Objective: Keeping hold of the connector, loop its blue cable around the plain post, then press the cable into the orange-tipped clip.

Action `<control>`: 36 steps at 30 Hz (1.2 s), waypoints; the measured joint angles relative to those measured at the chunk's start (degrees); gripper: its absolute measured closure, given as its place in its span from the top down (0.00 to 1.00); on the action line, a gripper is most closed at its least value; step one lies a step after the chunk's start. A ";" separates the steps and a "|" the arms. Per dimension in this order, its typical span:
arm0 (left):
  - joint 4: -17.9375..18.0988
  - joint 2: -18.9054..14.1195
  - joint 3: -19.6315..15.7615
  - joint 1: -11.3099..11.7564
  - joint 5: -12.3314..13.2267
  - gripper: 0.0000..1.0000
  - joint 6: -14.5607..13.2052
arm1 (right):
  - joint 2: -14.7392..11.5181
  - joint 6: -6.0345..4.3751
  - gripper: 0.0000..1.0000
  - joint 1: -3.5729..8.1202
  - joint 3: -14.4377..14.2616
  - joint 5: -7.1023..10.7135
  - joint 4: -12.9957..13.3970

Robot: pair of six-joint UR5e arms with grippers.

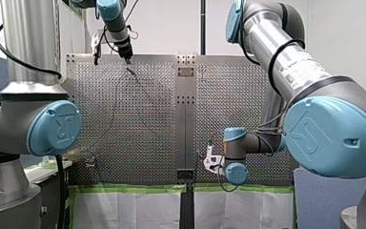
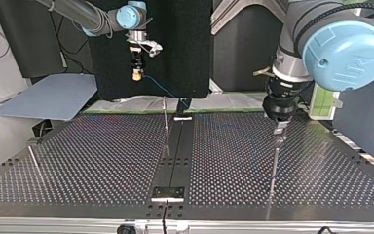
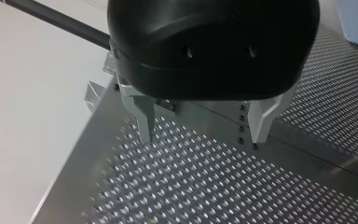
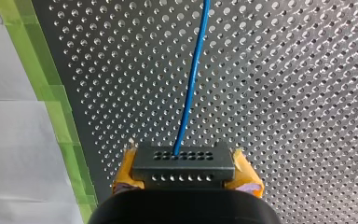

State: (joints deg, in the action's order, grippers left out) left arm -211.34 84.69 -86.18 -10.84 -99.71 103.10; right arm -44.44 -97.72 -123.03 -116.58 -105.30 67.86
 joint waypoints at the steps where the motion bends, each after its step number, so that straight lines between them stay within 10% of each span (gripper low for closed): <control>1: -0.28 0.00 -0.12 -0.08 -0.48 1.00 -0.09 | 0.00 0.02 0.13 0.00 -0.01 0.00 0.00; 26: -1.64 -0.09 -0.72 0.08 -14.50 1.00 -2.17 | 0.00 0.25 0.13 -0.04 -0.01 0.00 -0.17; 36: -1.63 -0.08 -0.71 0.10 -15.89 1.00 -2.20 | 0.00 0.18 0.13 -0.04 -0.01 0.00 -0.18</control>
State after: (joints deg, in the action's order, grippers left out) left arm -212.97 84.61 -86.90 -10.74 -115.61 100.90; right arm -44.44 -97.54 -123.07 -116.60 -105.30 67.68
